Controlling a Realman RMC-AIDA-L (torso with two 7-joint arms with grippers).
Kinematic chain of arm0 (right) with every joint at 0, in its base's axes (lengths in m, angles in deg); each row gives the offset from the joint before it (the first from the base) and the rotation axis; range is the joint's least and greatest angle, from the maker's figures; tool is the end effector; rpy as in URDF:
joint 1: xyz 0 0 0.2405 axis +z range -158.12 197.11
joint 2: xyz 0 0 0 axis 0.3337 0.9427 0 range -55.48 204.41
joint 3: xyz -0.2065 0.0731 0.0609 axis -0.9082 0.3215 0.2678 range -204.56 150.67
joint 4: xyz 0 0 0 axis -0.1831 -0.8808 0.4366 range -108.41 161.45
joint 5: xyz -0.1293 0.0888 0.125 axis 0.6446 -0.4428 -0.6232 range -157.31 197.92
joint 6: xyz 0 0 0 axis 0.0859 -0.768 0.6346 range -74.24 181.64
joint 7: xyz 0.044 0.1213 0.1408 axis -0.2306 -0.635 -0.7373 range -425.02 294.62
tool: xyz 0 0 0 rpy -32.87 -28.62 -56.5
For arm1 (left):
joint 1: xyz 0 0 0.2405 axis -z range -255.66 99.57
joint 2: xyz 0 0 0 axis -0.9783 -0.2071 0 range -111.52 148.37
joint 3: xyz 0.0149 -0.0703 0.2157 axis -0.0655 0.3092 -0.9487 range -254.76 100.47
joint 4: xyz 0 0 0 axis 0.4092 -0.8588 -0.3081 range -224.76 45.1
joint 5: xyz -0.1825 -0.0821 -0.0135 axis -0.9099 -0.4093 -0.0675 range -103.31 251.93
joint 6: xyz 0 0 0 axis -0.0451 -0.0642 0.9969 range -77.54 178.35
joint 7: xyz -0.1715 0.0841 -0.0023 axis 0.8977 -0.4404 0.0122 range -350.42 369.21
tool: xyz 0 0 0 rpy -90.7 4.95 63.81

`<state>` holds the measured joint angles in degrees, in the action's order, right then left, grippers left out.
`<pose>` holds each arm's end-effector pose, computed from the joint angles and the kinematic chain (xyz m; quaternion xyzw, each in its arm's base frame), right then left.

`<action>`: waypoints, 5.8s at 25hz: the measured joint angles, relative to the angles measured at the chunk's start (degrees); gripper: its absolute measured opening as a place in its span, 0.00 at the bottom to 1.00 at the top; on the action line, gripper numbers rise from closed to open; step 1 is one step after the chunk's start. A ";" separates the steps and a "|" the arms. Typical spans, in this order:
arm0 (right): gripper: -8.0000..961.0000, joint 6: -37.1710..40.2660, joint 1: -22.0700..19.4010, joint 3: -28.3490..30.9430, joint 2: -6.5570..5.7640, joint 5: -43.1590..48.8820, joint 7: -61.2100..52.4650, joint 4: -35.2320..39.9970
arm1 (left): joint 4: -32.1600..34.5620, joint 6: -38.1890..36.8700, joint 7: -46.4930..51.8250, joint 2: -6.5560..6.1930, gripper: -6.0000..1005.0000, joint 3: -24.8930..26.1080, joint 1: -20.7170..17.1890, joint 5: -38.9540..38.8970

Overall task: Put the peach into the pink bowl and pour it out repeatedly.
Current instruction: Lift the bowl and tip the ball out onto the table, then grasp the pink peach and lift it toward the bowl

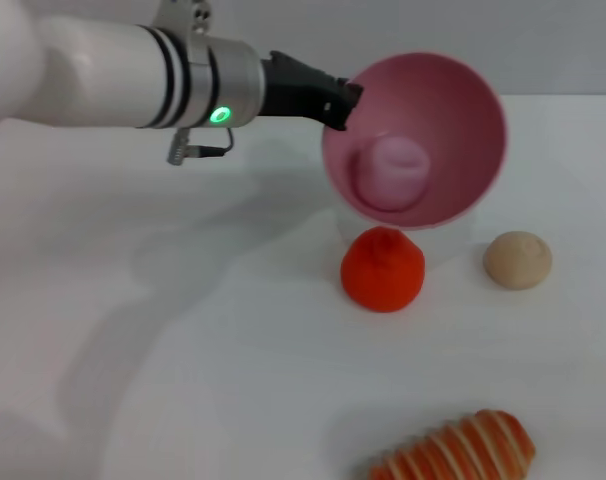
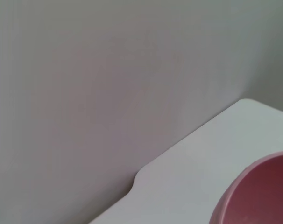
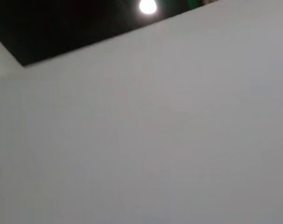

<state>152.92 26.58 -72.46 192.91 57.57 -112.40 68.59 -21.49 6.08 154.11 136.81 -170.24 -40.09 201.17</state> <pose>0.2272 0.2708 0.1872 -0.6217 -0.0243 0.5413 0.5656 -0.0791 0.4140 -0.0694 -0.9249 -0.2398 -0.1045 0.2758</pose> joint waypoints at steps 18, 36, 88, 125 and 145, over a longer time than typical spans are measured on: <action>0.49 -0.19 -1.09 10.47 0.05 0.50 4.41 -8.85 | 0.06 45.99 0.05 0.01 0.12 -26.87 -7.11 -2.10; 0.48 -0.47 0.24 10.80 0.12 1.10 3.96 -8.94 | -4.02 69.39 -4.83 0.13 0.12 -43.02 -10.52 -1.75; 0.46 -0.99 0.20 10.22 0.05 12.61 -7.41 -2.46 | 0.99 54.90 0.82 -0.21 0.13 -28.60 -12.88 1.31; 0.44 -7.65 24.64 -38.84 0.36 103.35 -89.74 31.41 | -8.25 -1.08 -2.10 -0.89 0.14 9.81 2.50 1.20; 0.23 -12.04 26.64 -43.41 0.61 102.85 -90.33 25.84 | -8.14 -1.32 -2.87 -0.89 0.14 9.79 1.92 1.20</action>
<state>140.88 53.22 -115.87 193.52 160.41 -202.73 94.43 -29.63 4.77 151.24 135.93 -160.45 -38.17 202.37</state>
